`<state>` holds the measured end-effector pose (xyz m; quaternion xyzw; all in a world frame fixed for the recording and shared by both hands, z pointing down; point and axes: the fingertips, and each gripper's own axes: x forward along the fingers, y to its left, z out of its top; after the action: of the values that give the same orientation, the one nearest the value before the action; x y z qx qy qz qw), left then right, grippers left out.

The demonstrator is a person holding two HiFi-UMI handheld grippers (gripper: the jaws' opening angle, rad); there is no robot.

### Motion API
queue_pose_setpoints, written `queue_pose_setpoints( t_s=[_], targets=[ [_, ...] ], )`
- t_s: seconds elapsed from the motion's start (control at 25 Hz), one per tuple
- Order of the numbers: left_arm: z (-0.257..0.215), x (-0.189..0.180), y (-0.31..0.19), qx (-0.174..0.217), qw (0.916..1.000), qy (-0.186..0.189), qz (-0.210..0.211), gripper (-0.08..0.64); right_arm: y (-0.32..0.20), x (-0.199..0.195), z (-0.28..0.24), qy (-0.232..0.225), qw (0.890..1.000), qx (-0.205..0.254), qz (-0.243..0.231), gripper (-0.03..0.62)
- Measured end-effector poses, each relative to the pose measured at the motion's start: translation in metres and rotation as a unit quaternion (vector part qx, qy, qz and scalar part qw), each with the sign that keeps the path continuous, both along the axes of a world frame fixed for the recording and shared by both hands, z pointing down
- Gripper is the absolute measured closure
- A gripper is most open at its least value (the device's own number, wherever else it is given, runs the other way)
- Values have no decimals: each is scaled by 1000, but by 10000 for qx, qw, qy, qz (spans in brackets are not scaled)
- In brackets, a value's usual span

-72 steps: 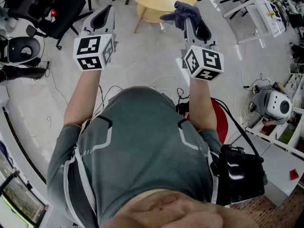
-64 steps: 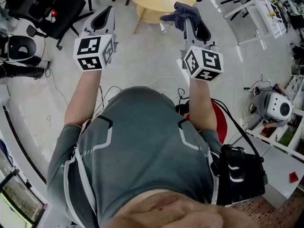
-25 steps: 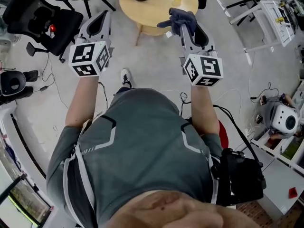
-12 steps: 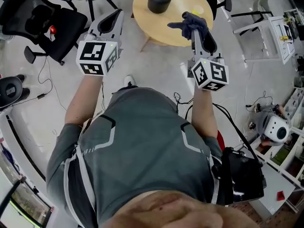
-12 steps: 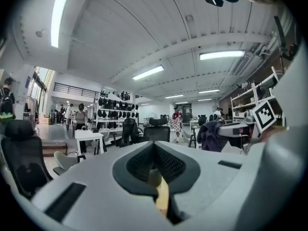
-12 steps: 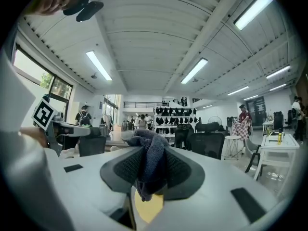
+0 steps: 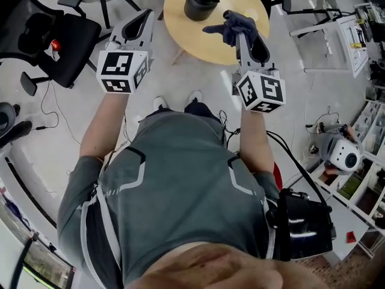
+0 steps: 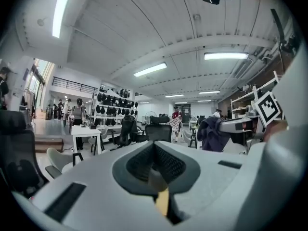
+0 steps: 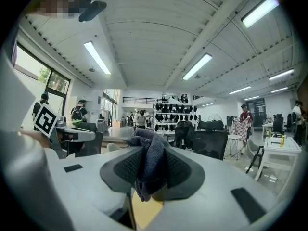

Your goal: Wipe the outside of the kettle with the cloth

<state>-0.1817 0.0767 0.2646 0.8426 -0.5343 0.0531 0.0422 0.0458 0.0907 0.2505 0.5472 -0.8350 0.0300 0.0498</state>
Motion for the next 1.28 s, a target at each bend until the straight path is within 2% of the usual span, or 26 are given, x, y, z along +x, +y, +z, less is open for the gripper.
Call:
queue_pose_setpoints(
  t_s=[0.28, 0.52, 0.84, 1.04, 1.16, 1.28],
  targets=[
    [16, 25, -54, -131, 9998, -122, -35, 551, -52, 10, 17, -111, 9995, -63, -275, 460],
    [18, 63, -103, -197, 9994, -277, -2, 551, -103, 38, 16, -149, 9984, -16, -550, 460],
    [27, 78, -156, -324, 9980, -507, -203, 551, -155, 62, 26, -252, 9966, -29, -779, 460],
    [32, 73, -180, -294, 9974, -652, 127, 551, -169, 51, 30, -257, 9977, -72, -628, 459],
    [37, 61, -200, -314, 9972, -606, 320, 551, -179, 40, 35, -197, 9989, -133, -403, 460],
    [49, 53, -215, -410, 9941, -673, 746, 551, -184, 24, 44, -142, 9995, -233, -185, 460]
  ],
)
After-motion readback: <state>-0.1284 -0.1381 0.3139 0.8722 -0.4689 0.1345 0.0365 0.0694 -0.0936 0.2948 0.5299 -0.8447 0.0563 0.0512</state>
